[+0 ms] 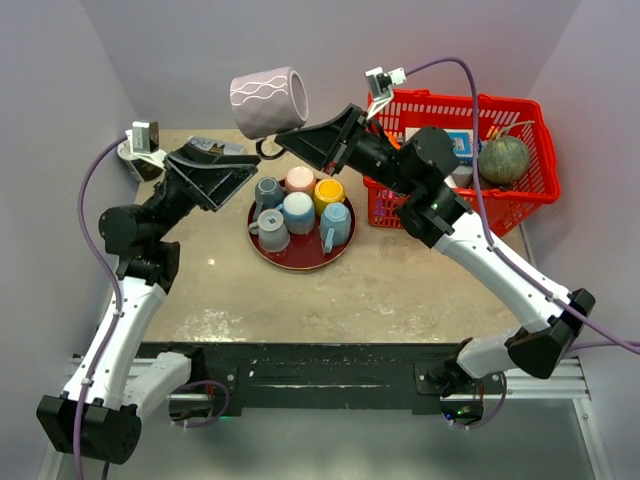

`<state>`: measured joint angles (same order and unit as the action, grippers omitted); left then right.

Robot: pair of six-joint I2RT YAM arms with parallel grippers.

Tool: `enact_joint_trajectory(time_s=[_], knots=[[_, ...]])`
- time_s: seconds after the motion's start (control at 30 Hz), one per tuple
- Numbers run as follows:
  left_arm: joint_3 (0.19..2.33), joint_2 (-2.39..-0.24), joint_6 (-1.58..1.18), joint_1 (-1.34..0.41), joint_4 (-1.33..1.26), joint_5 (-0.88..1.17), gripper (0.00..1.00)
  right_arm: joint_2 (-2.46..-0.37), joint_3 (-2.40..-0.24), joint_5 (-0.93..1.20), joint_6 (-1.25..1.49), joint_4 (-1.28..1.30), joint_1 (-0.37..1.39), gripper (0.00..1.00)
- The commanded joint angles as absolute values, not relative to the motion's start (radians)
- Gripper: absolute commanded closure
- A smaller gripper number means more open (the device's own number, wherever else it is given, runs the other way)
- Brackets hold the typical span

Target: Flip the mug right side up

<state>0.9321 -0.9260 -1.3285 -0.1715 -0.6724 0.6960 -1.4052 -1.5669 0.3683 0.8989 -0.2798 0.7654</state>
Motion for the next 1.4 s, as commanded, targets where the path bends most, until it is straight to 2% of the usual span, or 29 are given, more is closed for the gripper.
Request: enact_joint_trajectory(time_s=[0.0,0.23,0.33,0.57,0.7,0.87,1.03,1.13,1.37], knots=[[0.92,-0.93,-1.419,-0.179,-0.871,0.738,0.25,-1.41,-1.551,0.43,0.939,-0.497,0.765,1.0],[0.911,-0.951,-1.428,-0.205,-0.874,0.727,0.29,-1.442,-1.514,0.451,0.962,-0.548,0.767,1.0],[0.916,-0.968,-1.436,-0.219,-0.864,0.729,0.39,-1.454,-1.511,0.463,0.969,-0.557,0.775,1.0],[0.905,-0.979,-1.436,-0.235,-0.83,0.692,0.45,-1.467,-1.499,0.479,0.944,-0.561,0.787,1.0],[0.894,-0.968,-1.436,-0.235,-0.825,0.669,0.55,-1.47,-1.496,0.497,0.93,-0.552,0.788,1.0],[0.877,-0.942,-1.419,-0.235,-0.799,0.647,0.61,-1.447,-1.473,0.491,0.922,-0.549,0.788,1.0],[0.876,-0.908,-1.367,-0.235,-0.723,0.629,0.63,-1.427,-1.45,0.497,0.908,-0.539,0.788,1.0],[0.879,-0.871,-1.307,-0.235,-0.64,0.585,0.6,-1.404,-1.433,0.494,0.89,-0.522,0.79,1.0],[0.864,-0.838,-1.281,-0.235,-0.607,0.551,0.61,-1.382,-1.401,0.508,0.905,-0.534,0.788,1.0]])
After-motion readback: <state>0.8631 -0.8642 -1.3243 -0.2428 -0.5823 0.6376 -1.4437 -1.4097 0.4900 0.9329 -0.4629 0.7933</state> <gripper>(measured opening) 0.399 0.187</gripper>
